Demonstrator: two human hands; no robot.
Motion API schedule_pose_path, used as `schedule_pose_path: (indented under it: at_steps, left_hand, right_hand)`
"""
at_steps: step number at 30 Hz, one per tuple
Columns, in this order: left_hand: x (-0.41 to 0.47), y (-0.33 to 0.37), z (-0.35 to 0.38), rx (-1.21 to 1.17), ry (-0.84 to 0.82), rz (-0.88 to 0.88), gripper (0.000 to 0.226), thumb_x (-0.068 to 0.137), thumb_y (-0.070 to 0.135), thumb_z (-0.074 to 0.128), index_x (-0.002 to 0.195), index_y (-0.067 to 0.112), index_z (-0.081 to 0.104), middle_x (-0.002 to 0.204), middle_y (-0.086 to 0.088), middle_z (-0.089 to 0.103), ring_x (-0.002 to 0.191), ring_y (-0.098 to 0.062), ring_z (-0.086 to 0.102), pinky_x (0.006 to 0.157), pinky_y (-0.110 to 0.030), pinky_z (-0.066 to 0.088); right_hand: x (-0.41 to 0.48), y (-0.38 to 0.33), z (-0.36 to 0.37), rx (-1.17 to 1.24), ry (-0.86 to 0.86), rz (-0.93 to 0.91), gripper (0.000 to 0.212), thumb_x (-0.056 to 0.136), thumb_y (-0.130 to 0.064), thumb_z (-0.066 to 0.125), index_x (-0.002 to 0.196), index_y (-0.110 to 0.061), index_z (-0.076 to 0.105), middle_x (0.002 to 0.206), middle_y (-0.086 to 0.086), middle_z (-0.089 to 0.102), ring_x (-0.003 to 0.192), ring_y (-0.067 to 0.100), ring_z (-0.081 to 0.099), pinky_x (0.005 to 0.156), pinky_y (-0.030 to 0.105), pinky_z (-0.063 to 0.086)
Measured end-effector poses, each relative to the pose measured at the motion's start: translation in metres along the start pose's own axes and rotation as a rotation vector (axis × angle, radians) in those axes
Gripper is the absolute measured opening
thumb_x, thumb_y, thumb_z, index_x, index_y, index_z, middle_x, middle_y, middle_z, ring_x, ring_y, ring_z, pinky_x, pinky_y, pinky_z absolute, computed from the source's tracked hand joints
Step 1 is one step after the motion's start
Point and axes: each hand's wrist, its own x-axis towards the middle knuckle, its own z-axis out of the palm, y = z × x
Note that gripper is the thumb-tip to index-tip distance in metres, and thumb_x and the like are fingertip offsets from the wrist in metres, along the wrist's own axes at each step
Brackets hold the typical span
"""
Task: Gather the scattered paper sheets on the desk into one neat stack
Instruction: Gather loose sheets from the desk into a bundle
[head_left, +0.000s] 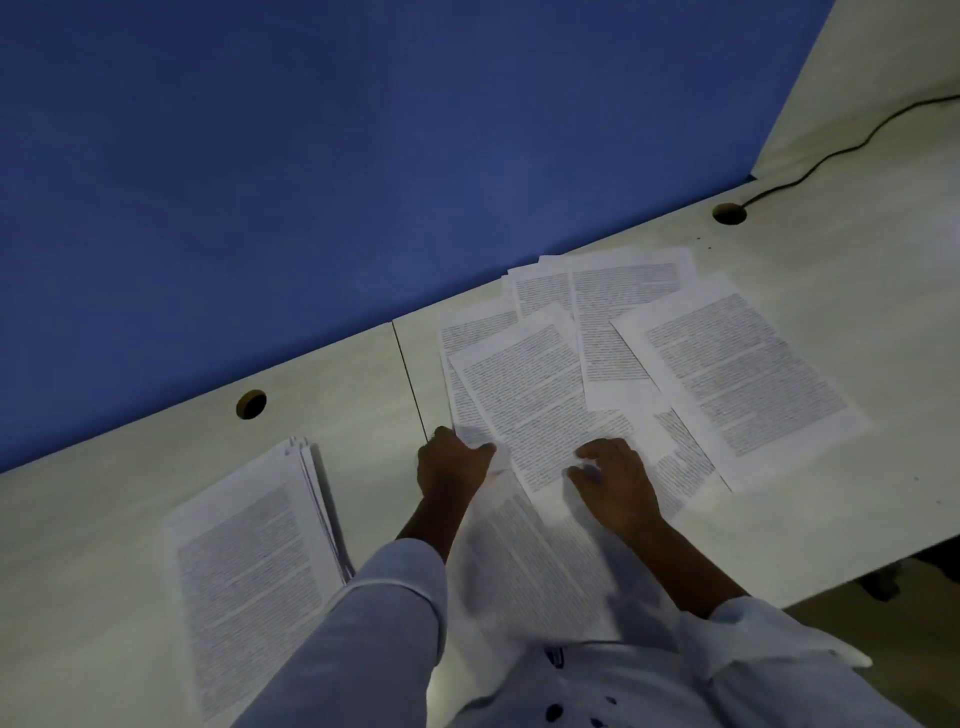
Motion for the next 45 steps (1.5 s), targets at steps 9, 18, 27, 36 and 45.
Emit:
schedule_pose_path:
  at_steps: [9,18,27,36,45]
  left_hand:
    - [0.032,0.017,-0.014,-0.170,-0.150,-0.069,0.054,0.083,0.056,0.065,0.094,0.003,0.072,0.099,-0.014,0.072,0.096,-0.028,0.067,0.076,-0.030,0.051]
    - [0.016,0.030,0.000,-0.321,-0.371,0.042,0.047,0.073,0.023,0.084,0.115,0.006,0.069,0.114,-0.005,0.070,0.099,-0.020,0.067,0.086,-0.028,0.054]
    - [0.013,-0.002,-0.053,-0.458,-0.129,0.044,0.039,0.073,0.009,0.083,0.109,0.000,0.071,0.105,-0.011,0.072,0.095,-0.021,0.069,0.087,-0.031,0.053]
    - [-0.005,-0.082,-0.126,-0.820,0.024,-0.032,0.036,0.083,0.011,0.075,0.117,0.006,0.065,0.107,-0.005,0.068,0.089,-0.017,0.066,0.082,-0.028,0.049]
    - [-0.026,-0.153,-0.112,-1.231,0.039,-0.151,0.050,0.075,0.009,0.081,0.123,0.009,0.065,0.117,-0.003,0.069,0.107,-0.022,0.065,0.101,-0.039,0.049]
  right_hand:
    - [0.015,0.015,-0.010,0.127,-0.065,0.082,0.008,0.087,-0.025,0.069,0.091,-0.018,0.068,0.094,-0.007,0.066,0.087,0.005,0.059,0.077,0.005,0.038]
    - [0.016,0.009,-0.023,0.409,-0.167,0.187,0.004,0.089,-0.024,0.068,0.086,-0.023,0.065,0.086,-0.007,0.066,0.080,0.009,0.061,0.079,0.032,0.054]
    - [-0.007,0.024,-0.023,0.058,0.065,0.080,0.012,0.088,-0.014,0.065,0.100,-0.015,0.065,0.100,-0.001,0.063,0.093,0.012,0.058,0.082,0.017,0.038]
    - [-0.011,0.003,-0.014,0.037,0.004,-0.008,0.041,0.087,-0.045,0.062,0.059,-0.027,0.039,0.055,-0.011,0.038,0.053,0.003,0.040,0.058,0.025,0.036]
    - [-0.104,-0.081,0.028,0.630,-0.412,0.315,0.018,0.088,-0.020,0.070,0.106,-0.016,0.071,0.106,0.004,0.074,0.090,0.013,0.072,0.077,0.023,0.057]
